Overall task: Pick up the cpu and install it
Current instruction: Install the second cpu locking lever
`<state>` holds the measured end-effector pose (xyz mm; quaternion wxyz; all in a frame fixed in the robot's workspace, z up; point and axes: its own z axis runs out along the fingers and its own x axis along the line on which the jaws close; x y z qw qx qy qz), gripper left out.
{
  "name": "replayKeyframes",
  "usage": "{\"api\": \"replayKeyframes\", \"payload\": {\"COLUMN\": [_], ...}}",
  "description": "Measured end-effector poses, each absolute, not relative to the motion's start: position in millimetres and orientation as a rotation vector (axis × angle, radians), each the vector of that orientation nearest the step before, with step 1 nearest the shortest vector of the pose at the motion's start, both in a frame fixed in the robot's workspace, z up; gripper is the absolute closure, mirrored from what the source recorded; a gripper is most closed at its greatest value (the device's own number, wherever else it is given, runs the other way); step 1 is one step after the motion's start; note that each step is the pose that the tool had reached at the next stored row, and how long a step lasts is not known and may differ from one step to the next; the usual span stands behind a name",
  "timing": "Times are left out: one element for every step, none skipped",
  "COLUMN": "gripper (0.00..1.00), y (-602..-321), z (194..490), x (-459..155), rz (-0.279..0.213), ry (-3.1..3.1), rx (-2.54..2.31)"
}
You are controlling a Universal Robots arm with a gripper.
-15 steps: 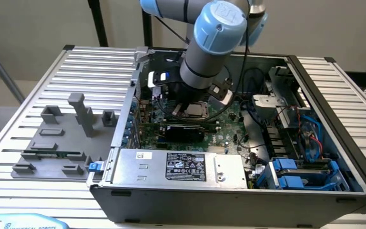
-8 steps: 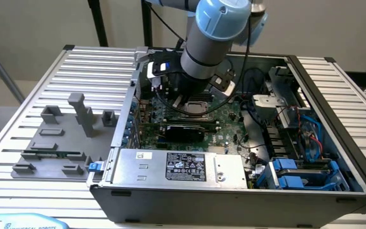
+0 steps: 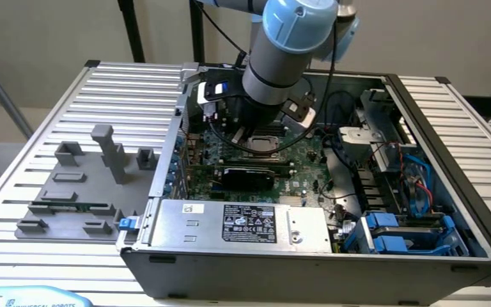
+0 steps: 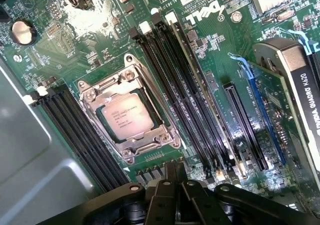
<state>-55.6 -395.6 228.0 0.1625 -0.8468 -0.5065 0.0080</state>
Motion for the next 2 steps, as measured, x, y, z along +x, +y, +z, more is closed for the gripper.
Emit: {"api": "replayKeyframes", "payload": {"gripper": [0.89,0.89], "y": [-395.6,-395.6], "z": [228.0,228.0], "x": [-55.6,-55.6], "rz": [0.023,0.023], "ry": [-1.445,-1.445], "rx": [-2.416,-2.416]}}
